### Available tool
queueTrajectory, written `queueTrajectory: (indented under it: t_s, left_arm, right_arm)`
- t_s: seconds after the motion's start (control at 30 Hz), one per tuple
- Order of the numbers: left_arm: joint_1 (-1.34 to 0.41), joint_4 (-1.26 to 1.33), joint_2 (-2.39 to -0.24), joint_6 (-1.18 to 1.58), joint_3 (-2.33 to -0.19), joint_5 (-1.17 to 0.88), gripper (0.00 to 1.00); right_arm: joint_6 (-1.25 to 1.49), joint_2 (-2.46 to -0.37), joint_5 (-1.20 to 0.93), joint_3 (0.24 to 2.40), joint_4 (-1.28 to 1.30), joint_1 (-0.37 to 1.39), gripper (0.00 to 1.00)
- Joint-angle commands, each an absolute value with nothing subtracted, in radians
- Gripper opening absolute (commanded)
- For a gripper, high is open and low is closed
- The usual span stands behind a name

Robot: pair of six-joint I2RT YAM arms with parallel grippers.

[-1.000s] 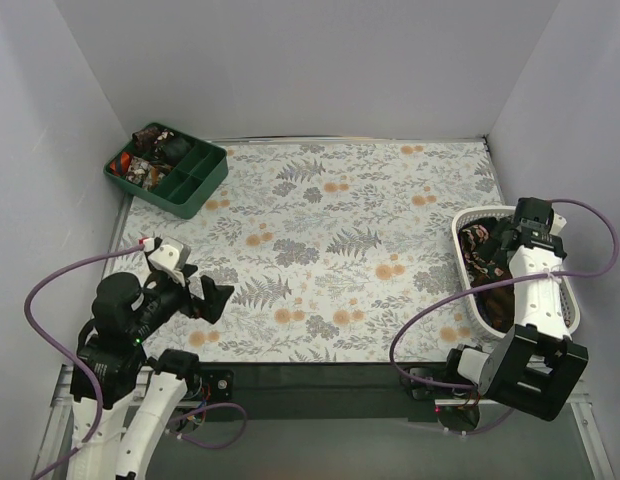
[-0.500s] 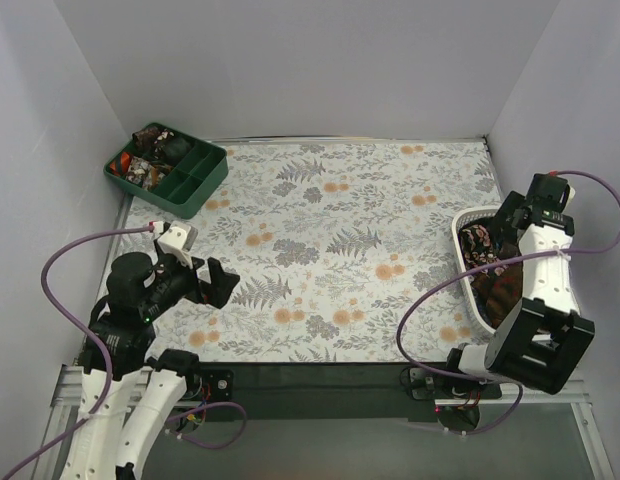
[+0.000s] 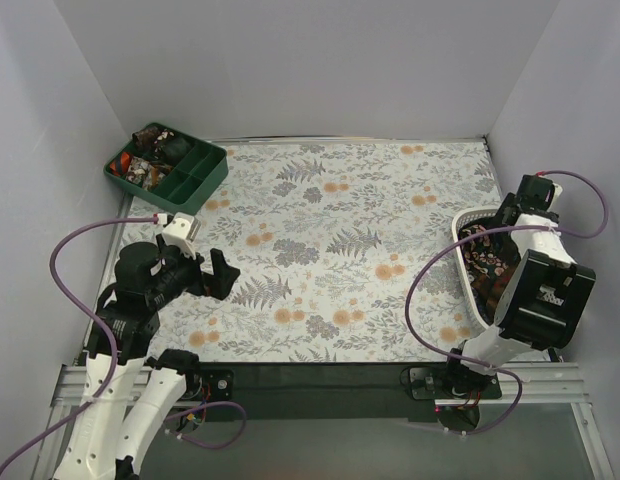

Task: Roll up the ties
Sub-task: Grab a tie with the right arm

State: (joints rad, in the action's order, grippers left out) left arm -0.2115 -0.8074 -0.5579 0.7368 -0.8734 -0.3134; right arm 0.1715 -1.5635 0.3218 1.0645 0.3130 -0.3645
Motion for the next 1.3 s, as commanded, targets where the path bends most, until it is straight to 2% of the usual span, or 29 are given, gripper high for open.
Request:
queueTrajectory:
  t_s: [0.0,0.27,0.3,0.37,0.43,0.47,0.6,0.8,1.03,1.27]
  left_arm:
    - [-0.215,-0.805,-0.564,0.733,-0.858,-0.282,0.98]
    - [-0.215,-0.796,-0.578,0.730,-0.836,-0.285,0.98]
    - [-0.215,-0.798,-0.578,0.729,-0.835,-0.285,0.98]
    - [-0.215,-0.796,-0.575,0.726,-0.830,-0.284,0.98]
    - [-0.215,-0.793,-0.574,0.727,-0.827,-0.287,0.98]
    - [-0.215,-0.790,-0.571,0.726,-0.824,-0.287,0.98]
    - [-0.215,-0.782,-0.558,0.733,-0.811,-0.298,0.98]
    - [-0.215,-0.784,-0.535,0.742,-0.799,-0.296,0.98]
    - [-0.215,-0.778,-0.512,0.753,-0.790,-0.296,0.98]
    - [-0.215,-0.775,-0.492,0.756,-0.781,-0.296,0.98]
  right_arm:
    - [0.186,-1.581,0.414,1.011,0.149,-0.362,0.65]
    - [0.213,-1.646,0.437,0.940,0.083,-0.360,0.66]
    - [0.212,-1.643,0.434,0.936,0.075,-0.360,0.61]
    - [0.207,-1.617,0.440,0.927,0.063,-0.359,0.42]
    - [0.198,-1.603,0.452,0.927,0.060,-0.351,0.30]
    - [0.193,-1.597,0.468,0.931,0.061,-0.347,0.20]
    - [0.157,-1.531,0.538,0.936,0.064,-0.295,0.03]
    - [0.109,-1.396,0.617,0.940,0.066,-0.152,0.01]
    - [0.020,-1.321,0.635,0.971,0.067,0.137,0.01]
    - [-0.035,-1.328,0.533,1.005,0.043,0.362,0.01]
